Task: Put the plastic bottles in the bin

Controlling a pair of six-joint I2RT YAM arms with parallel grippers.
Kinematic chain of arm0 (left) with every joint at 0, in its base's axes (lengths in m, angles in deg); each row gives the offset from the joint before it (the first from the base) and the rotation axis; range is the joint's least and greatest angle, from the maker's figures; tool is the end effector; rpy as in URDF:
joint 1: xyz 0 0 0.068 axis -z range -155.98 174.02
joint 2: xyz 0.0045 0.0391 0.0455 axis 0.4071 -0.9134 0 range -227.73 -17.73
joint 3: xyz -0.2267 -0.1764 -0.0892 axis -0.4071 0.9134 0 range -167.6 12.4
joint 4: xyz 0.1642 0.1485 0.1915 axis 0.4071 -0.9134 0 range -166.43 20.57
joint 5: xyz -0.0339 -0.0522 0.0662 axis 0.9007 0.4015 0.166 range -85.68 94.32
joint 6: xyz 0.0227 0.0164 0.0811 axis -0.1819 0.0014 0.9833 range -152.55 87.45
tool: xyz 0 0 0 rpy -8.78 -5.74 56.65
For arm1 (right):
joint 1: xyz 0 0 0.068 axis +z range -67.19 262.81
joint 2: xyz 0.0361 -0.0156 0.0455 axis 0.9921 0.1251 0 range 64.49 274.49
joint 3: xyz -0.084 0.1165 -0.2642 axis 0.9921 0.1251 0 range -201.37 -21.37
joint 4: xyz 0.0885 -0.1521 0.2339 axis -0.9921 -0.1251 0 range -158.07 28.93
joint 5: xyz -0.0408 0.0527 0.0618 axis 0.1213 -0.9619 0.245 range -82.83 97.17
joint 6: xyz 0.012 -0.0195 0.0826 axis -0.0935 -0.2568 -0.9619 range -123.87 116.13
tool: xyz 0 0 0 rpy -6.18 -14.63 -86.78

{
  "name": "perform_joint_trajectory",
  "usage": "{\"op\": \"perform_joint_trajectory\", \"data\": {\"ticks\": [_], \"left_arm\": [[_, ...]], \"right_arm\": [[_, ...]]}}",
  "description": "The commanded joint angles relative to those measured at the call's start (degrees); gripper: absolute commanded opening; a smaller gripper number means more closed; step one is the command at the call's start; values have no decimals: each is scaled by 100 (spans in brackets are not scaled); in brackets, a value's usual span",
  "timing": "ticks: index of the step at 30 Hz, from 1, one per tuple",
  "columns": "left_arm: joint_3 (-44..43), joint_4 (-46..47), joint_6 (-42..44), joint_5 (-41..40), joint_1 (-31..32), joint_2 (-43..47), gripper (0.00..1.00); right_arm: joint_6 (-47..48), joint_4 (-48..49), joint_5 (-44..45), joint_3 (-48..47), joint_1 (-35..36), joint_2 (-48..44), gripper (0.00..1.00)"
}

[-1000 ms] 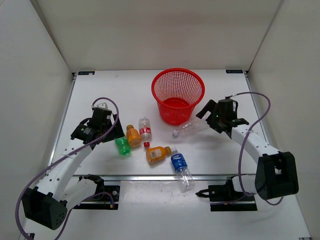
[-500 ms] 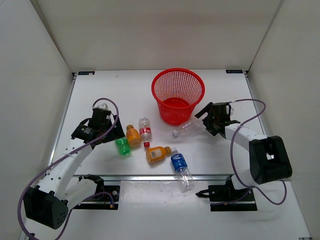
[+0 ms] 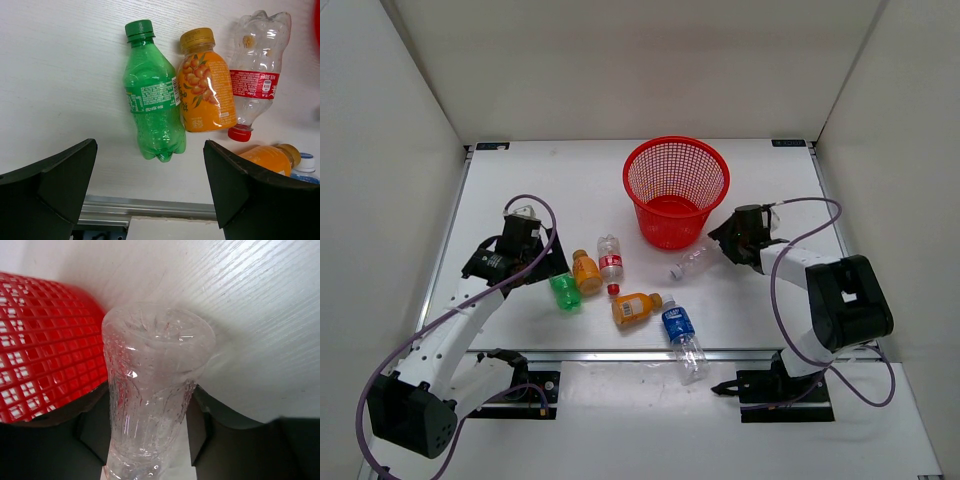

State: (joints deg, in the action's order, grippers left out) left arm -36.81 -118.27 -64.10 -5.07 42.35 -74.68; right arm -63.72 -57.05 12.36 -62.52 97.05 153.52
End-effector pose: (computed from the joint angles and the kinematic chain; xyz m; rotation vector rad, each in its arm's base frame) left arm 0.2182 -0.0593 0.2569 -0.3551 2.5187 -0.1326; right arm 0.3445 0.0804 0.1368 0.9711 2.1901 0.5278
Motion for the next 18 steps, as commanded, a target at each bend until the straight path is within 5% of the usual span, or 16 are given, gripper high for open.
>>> {"op": "perform_joint_trajectory", "data": {"ticks": [1, 9, 15, 18], "left_arm": [[-18, 85, -35, 42, -40, 87, 99], [96, -11, 17, -20, -128, 298, 99], [131, 208, -88, 156, -110, 228, 98], [209, 287, -237, 226, -101, 167, 99]], "right_arm": [[61, 398, 377, 72, -35, -193, 41], [975, -58, 623, 98, -474, -1440, 0], [2703, -392, 1501, -217, -633, -3390, 0], [3784, -139, 1537, -955, -704, -3621, 0]]}}
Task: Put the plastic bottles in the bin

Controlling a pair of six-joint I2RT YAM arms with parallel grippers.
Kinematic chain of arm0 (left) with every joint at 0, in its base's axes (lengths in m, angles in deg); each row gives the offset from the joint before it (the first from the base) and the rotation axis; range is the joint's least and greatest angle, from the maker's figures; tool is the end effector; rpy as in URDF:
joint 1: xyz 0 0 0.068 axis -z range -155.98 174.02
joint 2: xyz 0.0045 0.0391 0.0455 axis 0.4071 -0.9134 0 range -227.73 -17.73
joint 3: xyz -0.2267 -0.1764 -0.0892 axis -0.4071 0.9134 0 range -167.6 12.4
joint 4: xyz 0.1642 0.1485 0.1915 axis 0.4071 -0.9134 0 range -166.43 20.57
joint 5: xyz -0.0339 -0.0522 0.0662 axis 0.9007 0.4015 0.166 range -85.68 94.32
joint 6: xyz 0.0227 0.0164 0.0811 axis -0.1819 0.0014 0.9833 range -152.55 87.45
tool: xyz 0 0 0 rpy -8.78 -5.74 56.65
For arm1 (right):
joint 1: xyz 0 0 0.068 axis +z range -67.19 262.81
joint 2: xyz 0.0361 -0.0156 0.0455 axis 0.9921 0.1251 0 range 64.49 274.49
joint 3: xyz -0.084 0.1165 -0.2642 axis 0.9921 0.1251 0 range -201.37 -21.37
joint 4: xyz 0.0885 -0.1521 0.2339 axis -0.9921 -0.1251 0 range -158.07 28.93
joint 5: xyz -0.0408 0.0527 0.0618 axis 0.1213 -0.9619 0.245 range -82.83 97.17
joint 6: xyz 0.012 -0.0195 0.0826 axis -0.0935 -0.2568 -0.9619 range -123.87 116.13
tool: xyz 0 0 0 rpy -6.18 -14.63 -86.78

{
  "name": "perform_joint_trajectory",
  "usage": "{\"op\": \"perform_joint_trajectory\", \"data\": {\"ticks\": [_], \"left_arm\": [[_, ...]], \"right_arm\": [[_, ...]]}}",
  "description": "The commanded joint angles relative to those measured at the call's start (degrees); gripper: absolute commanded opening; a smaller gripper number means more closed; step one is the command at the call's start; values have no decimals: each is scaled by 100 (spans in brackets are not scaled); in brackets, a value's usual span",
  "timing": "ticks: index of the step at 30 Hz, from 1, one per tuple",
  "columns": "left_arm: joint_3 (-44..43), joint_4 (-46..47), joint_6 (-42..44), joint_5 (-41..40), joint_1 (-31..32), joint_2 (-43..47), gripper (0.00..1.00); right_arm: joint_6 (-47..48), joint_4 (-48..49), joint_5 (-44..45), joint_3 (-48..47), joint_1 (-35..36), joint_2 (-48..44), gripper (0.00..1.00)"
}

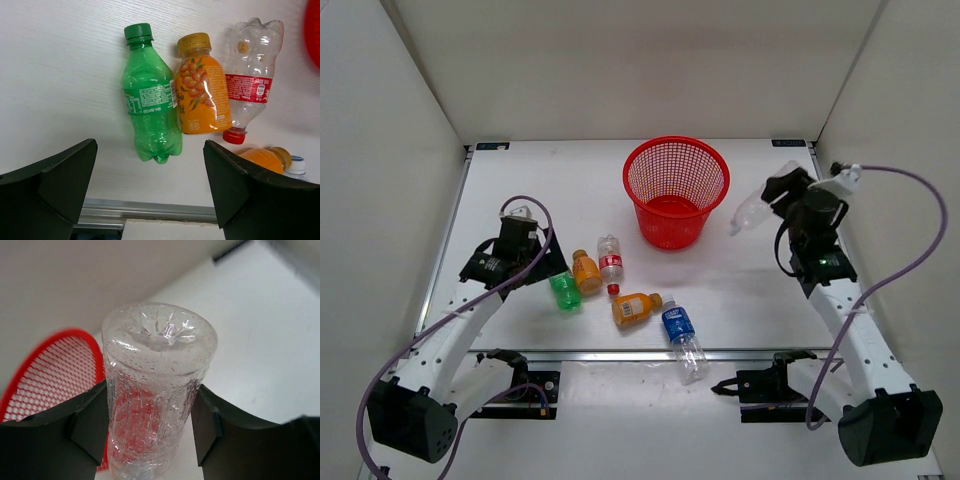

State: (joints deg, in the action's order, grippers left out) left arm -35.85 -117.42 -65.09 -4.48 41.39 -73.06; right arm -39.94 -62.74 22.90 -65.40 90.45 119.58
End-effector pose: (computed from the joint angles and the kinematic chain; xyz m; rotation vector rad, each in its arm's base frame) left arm 0.2153 -0.0552 0.2576 -0.3935 2.4918 -0.1589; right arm 0.2803 0.0169 0.3268 0.6291 1.6810 0.3020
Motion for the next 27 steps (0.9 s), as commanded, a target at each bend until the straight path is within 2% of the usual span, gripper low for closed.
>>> {"op": "perform_joint_trajectory", "data": {"ticks": [1, 4, 7, 10, 13, 14, 15, 16, 17, 19, 20, 21, 22, 27], "left_arm": [[105, 219, -200, 168, -83, -39, 99], [132, 237, -332, 203, -23, -101, 99], [114, 342, -473, 168, 12, -154, 99], [149, 422, -675, 63, 39, -136, 99], [307, 597, -851, 10, 65, -170, 98], [325, 641, -938, -25, 65, -223, 98], [403, 694, -1009, -60, 65, -302, 99], [430, 712, -1035, -95, 83, -425, 99], [465, 712, -1088, -139, 74, -478, 99], [500, 712, -1150, -201, 65, -628, 99], [475, 747, -1176, -210, 22, -741, 99], [492, 817, -1176, -254, 21, -829, 99], [509, 843, -1220, -324, 30, -856, 99], [685, 1344, -1352, -324, -75, -1198, 99]], "right_arm": [[1628, 640, 528, -1034, 87, -157, 0], [2735, 1455, 660, -1677, 815, 54, 0], [3780, 2222, 608, -1967, 1492, 720, 0], [3915, 2425, 345, -2224, 1933, 1292, 0], [3906, 2750, 115, -2066, 2127, 1942, 9], [3906, 2708, 132, -2083, 2171, 2031, 13], [3889, 2655, -24, -2118, 2172, 2197, 21], [3854, 2576, -130, -2145, 2172, 2338, 37], [3793, 2541, -140, -2180, 2189, 2444, 45], [3818, 2409, -228, -2241, 2268, 2506, 73], [3836, 2400, -158, -2337, 2312, 2507, 80], [3923, 2330, -201, -2443, 2347, 2489, 96], [3985, 2268, -184, -2496, 2374, 2437, 99], [3968, 1435, 220, -2777, 2374, 1866, 99]]}}
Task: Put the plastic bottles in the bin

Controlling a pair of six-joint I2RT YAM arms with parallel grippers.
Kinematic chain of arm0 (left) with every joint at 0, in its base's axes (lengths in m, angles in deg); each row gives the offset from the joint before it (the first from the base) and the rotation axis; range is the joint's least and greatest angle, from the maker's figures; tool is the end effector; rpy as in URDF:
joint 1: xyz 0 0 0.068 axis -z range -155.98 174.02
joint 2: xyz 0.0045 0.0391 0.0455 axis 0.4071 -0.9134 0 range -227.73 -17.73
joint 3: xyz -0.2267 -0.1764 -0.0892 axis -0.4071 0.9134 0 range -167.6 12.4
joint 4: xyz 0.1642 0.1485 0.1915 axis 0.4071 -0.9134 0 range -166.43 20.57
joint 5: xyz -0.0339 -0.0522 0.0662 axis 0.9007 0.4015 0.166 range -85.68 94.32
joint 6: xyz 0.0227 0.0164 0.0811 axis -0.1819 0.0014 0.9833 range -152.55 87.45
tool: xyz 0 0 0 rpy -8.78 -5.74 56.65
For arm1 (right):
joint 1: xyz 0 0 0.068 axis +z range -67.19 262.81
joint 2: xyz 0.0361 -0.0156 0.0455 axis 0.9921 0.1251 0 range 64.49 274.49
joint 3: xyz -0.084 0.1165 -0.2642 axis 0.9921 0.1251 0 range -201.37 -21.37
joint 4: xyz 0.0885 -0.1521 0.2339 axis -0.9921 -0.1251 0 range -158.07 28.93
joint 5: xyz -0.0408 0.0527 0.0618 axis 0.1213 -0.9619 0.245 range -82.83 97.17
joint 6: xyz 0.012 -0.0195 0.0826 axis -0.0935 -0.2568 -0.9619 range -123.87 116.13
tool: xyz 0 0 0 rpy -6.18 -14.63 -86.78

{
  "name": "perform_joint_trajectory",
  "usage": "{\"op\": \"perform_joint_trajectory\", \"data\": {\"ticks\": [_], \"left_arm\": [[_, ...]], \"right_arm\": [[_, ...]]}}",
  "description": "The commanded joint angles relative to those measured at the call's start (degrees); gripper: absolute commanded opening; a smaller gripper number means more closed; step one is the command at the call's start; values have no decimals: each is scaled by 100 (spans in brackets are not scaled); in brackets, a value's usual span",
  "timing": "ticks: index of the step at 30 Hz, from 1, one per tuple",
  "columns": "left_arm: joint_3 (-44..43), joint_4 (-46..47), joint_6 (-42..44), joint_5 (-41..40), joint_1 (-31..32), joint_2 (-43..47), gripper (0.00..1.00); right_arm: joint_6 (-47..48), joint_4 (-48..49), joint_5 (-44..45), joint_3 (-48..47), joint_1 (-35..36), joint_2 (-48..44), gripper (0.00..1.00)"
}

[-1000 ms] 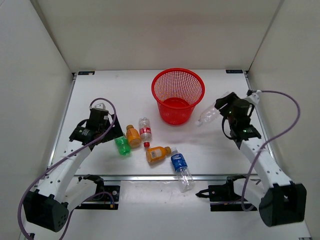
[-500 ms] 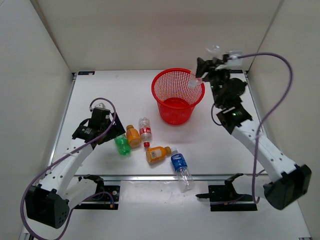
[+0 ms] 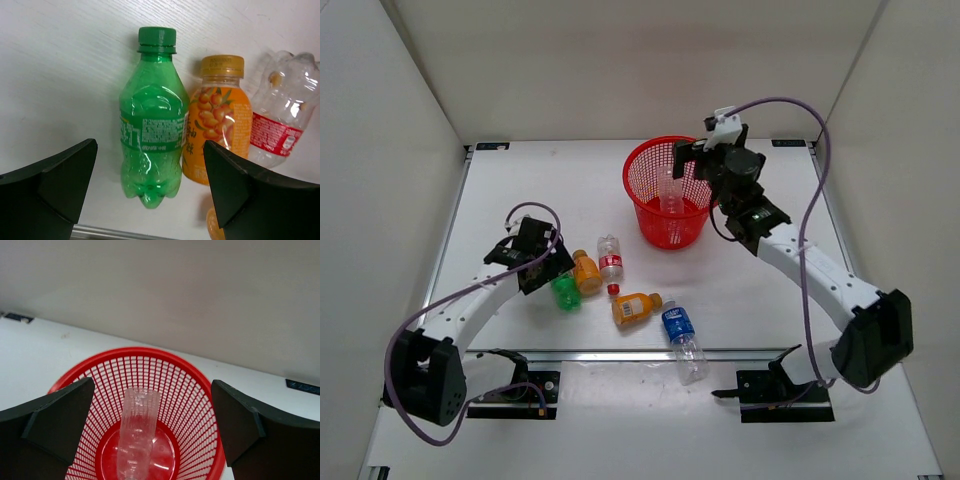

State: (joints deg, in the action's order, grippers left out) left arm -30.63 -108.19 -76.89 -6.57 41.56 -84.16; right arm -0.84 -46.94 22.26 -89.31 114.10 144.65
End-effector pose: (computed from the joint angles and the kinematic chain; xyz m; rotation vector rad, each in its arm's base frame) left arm 0.2438 -0.0621 0.1954 -0.6693 2.5411 -0.1201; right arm 0.3532 0.1916 0.4067 -0.2507 1.5213 0.1892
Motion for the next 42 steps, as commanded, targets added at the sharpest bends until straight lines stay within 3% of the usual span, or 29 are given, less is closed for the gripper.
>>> {"op": "perform_joint_trajectory", "data": {"ticks": [1, 7, 10, 13, 15, 18, 22, 25, 28, 34, 37, 39, 42], "left_arm": [[154, 553, -207, -106, -93, -237, 98], [198, 966, -268, -185, -137, -922, 95], [251, 1265, -294, -71, -137, -1134, 91], [295, 1406, -347, -88, -93, -1328, 78], [164, 1250, -409, -36, -171, -1390, 60], [-222, 706, -357, -350, -260, -1066, 49], [-1336, 439, 56, -808, -112, -178, 50], [-2688, 789, 495, -1351, 615, -150, 49], [-3736, 1658, 1092, -1600, 1355, -641, 50], [-5505, 2425, 1498, -1231, 1990, -2407, 54], [-6277, 2417, 1612, -1291, 2192, -3373, 61], [-6743, 2251, 1665, -1196, 2254, -3761, 61], [-6903, 2084, 1709, -1415, 2359, -4123, 68]], "right_arm": [[-82, -321, 423, -360, -26, -851, 99], [-1163, -1675, 635, 850, -570, -2328, 99], [-1665, -2360, 276, 1413, -1219, -3049, 99], [-1955, -2914, -59, 1774, -1834, -3489, 99], [-2043, -3170, -260, 1837, -2177, -3717, 99], [-2043, -3478, -638, 2013, -2662, -3902, 99], [-2025, -3882, -885, 2372, -3005, -4122, 99], [-2017, -4137, -964, 2698, -2980, -4254, 99], [-2026, -4383, -1113, 2900, -2822, -4272, 99], [-1920, -4612, -930, 3050, -2040, -4333, 99], [-1833, -4639, -649, 3033, -1592, -4290, 99], [-1806, -4648, -656, 2989, -1486, -4211, 99], [-1692, -4604, -805, 2936, -1398, -4149, 99]]}}
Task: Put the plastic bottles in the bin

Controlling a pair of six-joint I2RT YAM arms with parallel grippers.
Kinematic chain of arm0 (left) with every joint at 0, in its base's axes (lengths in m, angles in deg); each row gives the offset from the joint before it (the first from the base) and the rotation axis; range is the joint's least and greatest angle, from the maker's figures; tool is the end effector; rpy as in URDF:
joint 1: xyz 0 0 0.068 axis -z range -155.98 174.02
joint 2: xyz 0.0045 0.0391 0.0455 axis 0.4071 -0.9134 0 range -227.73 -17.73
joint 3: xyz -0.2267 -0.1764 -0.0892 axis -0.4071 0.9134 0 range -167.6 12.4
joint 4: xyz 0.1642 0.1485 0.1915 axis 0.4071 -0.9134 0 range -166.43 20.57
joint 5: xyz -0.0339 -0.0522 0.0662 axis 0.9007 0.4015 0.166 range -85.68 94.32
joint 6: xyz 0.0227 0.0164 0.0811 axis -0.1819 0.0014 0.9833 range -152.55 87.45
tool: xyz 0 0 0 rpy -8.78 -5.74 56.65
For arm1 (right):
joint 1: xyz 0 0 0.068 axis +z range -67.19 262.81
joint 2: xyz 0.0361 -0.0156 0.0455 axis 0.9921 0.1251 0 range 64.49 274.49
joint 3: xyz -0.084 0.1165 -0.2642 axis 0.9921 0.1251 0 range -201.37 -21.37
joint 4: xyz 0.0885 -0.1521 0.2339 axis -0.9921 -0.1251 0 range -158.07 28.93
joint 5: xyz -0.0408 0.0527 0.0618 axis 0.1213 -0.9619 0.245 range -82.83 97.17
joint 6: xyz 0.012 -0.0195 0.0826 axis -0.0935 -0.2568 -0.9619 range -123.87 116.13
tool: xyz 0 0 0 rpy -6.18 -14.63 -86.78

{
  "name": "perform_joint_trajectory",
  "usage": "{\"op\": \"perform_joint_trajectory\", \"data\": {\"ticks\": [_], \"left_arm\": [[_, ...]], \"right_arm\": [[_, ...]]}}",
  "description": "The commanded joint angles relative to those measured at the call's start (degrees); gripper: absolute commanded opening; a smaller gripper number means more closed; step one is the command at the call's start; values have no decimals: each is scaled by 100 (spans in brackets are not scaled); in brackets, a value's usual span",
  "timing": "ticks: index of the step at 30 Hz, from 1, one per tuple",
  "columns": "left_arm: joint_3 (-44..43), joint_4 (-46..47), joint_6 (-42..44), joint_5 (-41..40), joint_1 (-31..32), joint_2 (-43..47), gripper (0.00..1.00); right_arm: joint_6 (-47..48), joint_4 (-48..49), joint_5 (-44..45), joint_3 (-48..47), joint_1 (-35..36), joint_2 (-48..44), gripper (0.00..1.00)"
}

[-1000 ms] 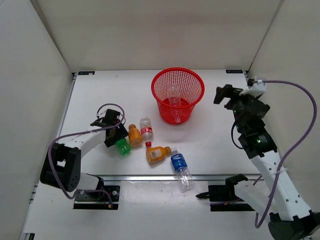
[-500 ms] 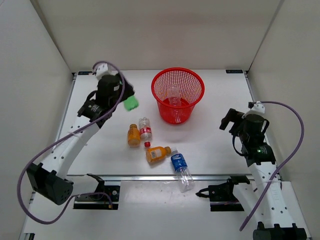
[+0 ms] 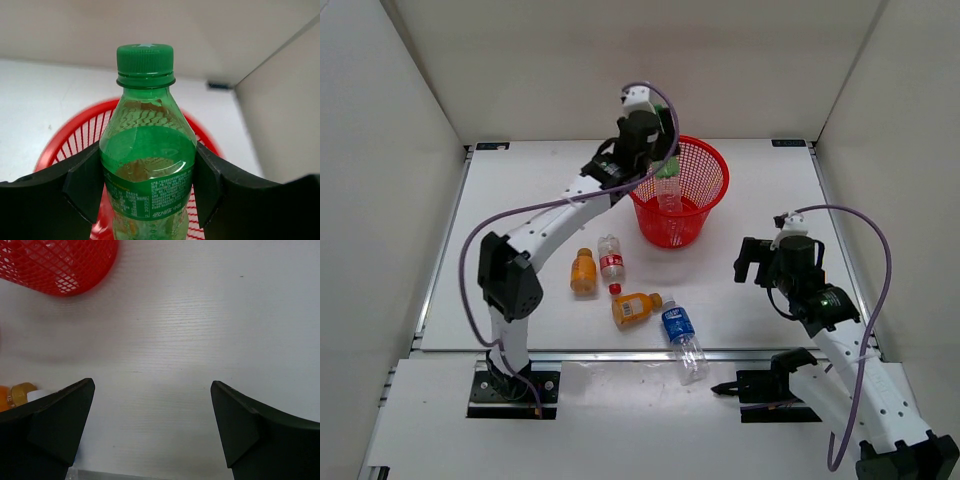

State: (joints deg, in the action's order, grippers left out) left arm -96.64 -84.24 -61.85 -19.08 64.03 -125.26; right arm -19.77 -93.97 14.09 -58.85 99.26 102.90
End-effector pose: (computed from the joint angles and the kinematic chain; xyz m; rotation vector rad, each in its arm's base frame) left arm 0.4208 -0.3140 0.4270 -0.1248 1.8070 -0.4997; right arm 0.1881 0.0461 0.2680 0.0595 2.1623 0.1957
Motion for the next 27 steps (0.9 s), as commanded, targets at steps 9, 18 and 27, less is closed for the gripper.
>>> {"op": "perform_joint_trajectory", "data": {"ticks": [9, 18, 27], "left_arm": [[-188, -768, 337, -34, 297, 223, 99], [2286, -2158, 119, 362, 95, 2741, 99], [5444, -2842, -507, 599, -1029, 5706, 99]], "right_arm": [[622, 109, -366, -339, 1147, 377, 99], [667, 267, -208, -348, 4032, 1642, 99], [237, 1004, -1034, 327, 4200, 2275, 98]]}}
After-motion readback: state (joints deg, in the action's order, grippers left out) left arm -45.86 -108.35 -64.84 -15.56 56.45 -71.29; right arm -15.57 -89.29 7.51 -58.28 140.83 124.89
